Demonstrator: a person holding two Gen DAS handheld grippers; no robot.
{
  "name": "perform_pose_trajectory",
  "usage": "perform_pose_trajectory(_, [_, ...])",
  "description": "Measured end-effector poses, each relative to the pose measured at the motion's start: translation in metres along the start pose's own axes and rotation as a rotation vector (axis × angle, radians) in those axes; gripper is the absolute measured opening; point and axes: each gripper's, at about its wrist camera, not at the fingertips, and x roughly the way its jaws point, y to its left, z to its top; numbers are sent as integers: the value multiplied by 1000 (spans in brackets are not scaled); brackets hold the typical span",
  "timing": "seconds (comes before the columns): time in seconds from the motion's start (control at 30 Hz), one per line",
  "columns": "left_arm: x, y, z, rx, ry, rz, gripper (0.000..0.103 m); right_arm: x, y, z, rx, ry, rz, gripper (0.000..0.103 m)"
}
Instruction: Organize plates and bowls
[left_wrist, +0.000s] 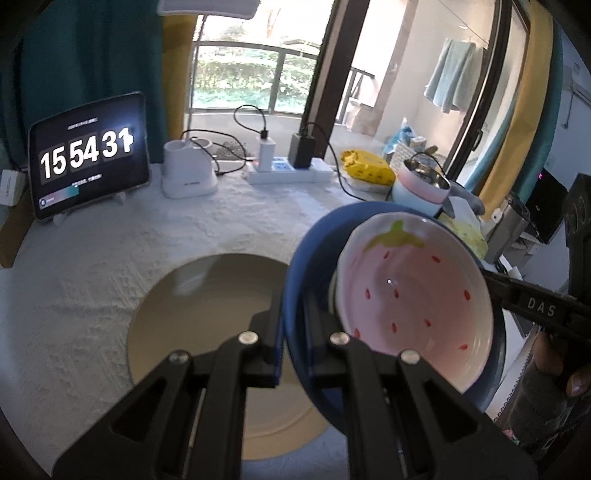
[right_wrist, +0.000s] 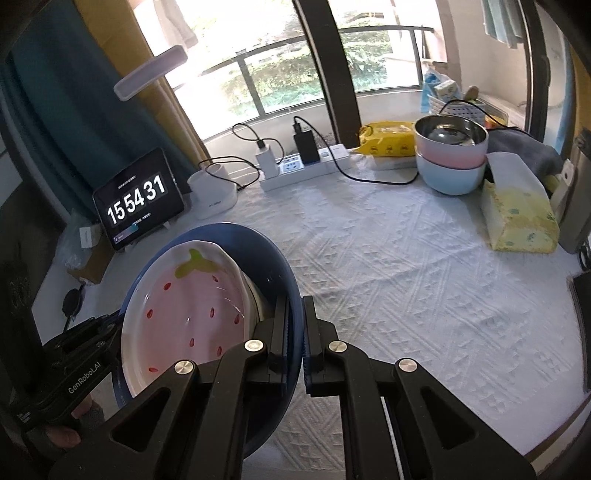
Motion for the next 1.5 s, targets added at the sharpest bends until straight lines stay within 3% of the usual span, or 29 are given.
perform_pose_trajectory(0.83, [-9,79,-10,-110,-4,56,6,50,69,9,-98,62,35,7])
perform_pose_trajectory(1.5, [0,114,-6,-155,-1,104,6,94,92,15,-122,125,63,8])
